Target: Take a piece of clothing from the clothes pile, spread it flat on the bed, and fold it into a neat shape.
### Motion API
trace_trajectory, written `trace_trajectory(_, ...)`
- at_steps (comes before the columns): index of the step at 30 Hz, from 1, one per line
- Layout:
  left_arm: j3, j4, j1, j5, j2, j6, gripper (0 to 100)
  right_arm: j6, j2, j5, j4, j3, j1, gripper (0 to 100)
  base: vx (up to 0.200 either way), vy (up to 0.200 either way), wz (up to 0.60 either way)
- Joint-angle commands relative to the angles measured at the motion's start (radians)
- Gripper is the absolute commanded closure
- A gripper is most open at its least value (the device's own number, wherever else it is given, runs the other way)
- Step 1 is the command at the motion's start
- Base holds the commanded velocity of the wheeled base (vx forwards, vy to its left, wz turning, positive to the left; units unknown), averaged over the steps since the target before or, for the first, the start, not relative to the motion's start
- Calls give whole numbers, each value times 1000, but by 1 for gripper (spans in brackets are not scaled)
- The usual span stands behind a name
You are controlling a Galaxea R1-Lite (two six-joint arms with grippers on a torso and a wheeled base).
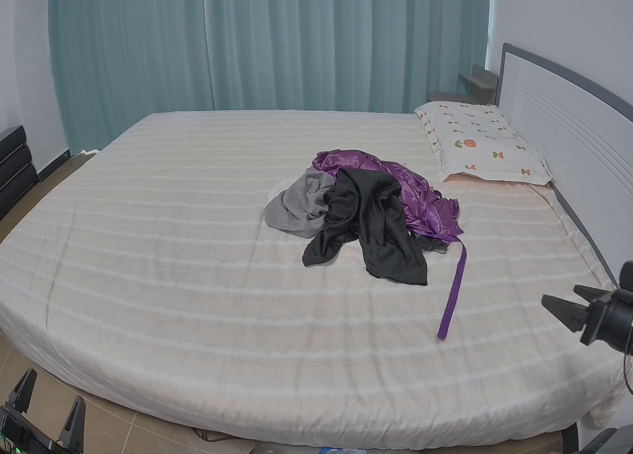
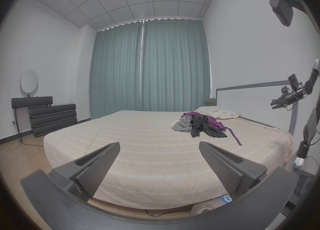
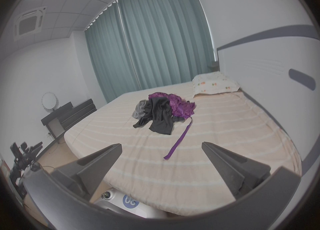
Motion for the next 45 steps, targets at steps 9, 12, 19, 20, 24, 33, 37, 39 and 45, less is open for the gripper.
trace_trajectory(9,18,0,0,0,-18,-1,0,233,1177,-144,-437,-540,148,0,0,0,0)
trace_trajectory(12,18,0,0,0,-18,-1,0,243,1286,-175,-431,-666,148,0,0,0,0)
trace_trajectory(19,18,0,0,0,-18,-1,0,283,1436,-187,-428,-833,156,0,0,0,0)
trace_trajectory(20,18,1,0,0,-18,-1,0,298,1447,-188,-427,-848,161,0,0,0,0)
trace_trajectory(24,18,1,0,0,-18,-1,0,316,1485,-193,-425,-888,162,0,0,0,0)
trace_trajectory(33,18,1,0,0,-18,1,0,319,1537,-191,-427,-934,176,0,0,0,0)
trace_trajectory(37,18,0,0,0,-18,-1,0,321,1569,-193,-428,-974,177,0,0,0,0)
trace_trajectory(39,18,0,0,0,-18,-1,0,322,1573,-194,-425,-988,177,0,0,0,0)
trace_trajectory(45,18,1,0,0,-18,-1,0,322,1599,-204,-390,-1043,176,0,0,0,0)
